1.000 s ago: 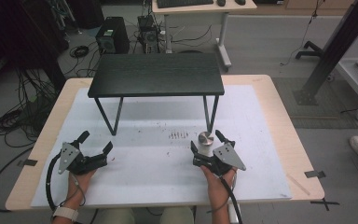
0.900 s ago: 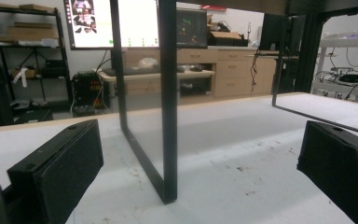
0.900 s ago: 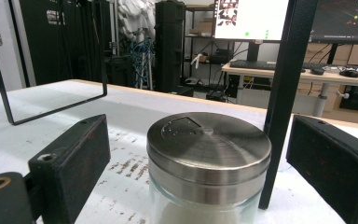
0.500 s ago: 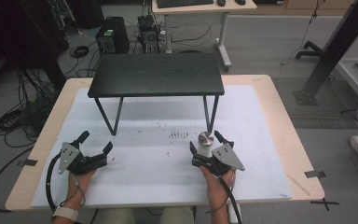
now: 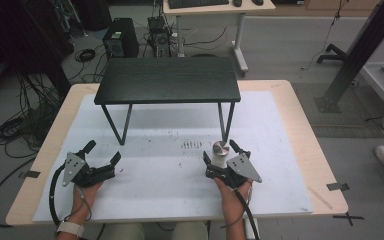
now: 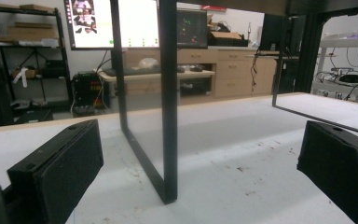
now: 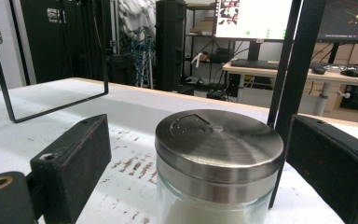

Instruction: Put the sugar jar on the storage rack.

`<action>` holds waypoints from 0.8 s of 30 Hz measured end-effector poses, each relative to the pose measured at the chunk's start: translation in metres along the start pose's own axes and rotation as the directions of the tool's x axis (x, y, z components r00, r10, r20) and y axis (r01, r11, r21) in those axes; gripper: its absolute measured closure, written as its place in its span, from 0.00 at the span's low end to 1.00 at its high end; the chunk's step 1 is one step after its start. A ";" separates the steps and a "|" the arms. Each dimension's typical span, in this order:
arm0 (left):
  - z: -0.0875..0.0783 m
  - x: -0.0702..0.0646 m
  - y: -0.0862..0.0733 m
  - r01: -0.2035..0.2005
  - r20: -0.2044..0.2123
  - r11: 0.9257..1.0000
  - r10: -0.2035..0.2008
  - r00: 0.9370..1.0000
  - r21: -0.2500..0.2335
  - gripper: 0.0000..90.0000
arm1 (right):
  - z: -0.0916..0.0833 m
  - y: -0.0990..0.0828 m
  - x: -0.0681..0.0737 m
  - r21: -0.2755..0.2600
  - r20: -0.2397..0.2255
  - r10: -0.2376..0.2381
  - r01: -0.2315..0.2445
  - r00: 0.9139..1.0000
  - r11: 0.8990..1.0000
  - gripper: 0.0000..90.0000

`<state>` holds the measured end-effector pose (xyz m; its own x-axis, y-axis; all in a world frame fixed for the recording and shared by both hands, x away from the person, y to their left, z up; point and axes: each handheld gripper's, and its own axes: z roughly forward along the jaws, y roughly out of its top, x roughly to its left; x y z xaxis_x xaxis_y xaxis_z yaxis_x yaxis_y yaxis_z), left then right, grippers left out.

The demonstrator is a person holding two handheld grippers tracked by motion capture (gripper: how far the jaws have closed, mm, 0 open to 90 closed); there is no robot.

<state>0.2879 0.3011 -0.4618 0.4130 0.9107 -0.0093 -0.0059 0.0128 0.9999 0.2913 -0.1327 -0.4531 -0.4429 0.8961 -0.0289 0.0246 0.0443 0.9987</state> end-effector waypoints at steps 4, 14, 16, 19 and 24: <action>0.000 0.000 0.000 0.000 0.000 1.000 0.000 1.000 0.000 0.00 | 0.000 0.000 0.000 -0.001 0.001 0.000 0.000 1.000 1.000 0.08; 0.000 0.000 0.000 0.000 -0.001 1.000 0.000 1.000 0.000 0.00 | 0.000 0.001 0.001 -0.002 -0.004 -0.002 0.002 1.000 1.000 0.08; 0.000 0.000 0.000 0.000 -0.001 1.000 0.000 1.000 0.000 0.00 | 0.000 0.001 0.001 -0.001 -0.004 -0.003 0.003 1.000 1.000 0.08; 0.000 0.000 0.000 0.000 0.000 1.000 0.000 1.000 0.000 0.00 | -0.001 0.001 0.001 0.000 -0.002 0.000 0.000 1.000 1.000 0.08; 0.000 0.000 0.000 0.000 -0.001 1.000 0.000 1.000 -0.001 0.00 | -0.001 0.001 0.001 0.000 -0.002 0.001 -0.001 1.000 1.000 0.08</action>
<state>0.2878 0.3011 -0.4618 0.4122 0.9111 -0.0094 -0.0063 0.0132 0.9999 0.2903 -0.1322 -0.4524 -0.4443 0.8955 -0.0280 0.0248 0.0435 0.9987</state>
